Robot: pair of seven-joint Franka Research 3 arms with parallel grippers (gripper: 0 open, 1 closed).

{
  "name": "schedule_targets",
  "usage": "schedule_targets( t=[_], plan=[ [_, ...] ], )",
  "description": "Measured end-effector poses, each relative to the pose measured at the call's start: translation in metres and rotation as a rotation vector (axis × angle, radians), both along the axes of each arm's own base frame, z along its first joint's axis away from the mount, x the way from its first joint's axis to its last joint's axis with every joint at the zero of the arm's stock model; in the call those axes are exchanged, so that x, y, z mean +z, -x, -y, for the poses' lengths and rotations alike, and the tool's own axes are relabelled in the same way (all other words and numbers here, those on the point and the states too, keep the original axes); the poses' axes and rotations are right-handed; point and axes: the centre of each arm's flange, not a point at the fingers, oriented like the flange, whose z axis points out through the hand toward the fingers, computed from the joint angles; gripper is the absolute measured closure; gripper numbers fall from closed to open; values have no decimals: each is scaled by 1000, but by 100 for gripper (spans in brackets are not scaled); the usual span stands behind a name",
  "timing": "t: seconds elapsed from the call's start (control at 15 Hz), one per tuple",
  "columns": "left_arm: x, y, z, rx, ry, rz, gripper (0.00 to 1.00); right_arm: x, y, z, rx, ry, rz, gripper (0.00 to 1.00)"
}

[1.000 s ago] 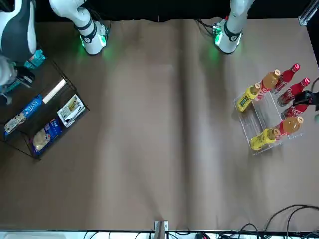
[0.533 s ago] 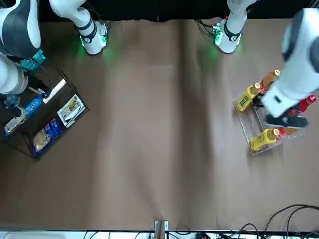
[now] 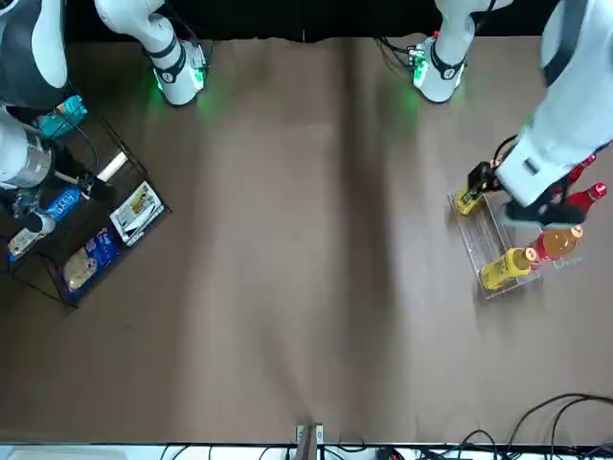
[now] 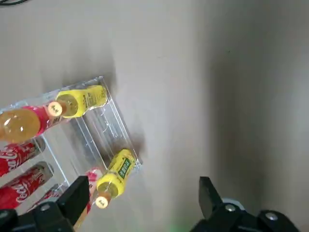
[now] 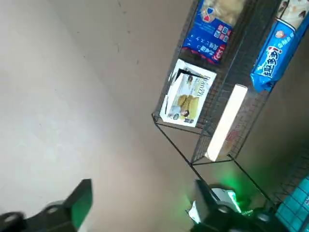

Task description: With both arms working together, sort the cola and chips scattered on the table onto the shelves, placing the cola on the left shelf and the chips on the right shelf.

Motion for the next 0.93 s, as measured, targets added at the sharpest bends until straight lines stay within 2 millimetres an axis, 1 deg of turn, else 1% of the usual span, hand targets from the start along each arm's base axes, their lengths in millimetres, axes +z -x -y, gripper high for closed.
schedule_targets(
  t=[0.07, 0.2, 0.33, 0.47, 0.53, 0.67, 0.93],
  plan=[
    [13, 7, -10, 1, 21, -2, 0, 0, -1, -1, 3, -9, 7, 0],
    [31, 22, -26, -10, 53, -24, 0, 1, -2, -6, 4, -46, 13, 0],
    [37, 32, -36, -12, 67, -32, 0, 2, -2, -10, 11, -66, 17, 0],
    [32, 34, -37, -17, 67, -33, 0, 3, -2, -14, 23, -70, 20, 0],
    [23, 33, -36, -23, 68, -26, 0, 3, -2, -17, 80, -86, 26, 0],
    [15, 33, -35, -28, 68, -20, 0, 3, -3, -17, 171, -110, 31, 0],
    [13, 34, -29, -50, 48, -16, 0, 3, -3, -17, 363, -163, 41, 0]
  ],
)
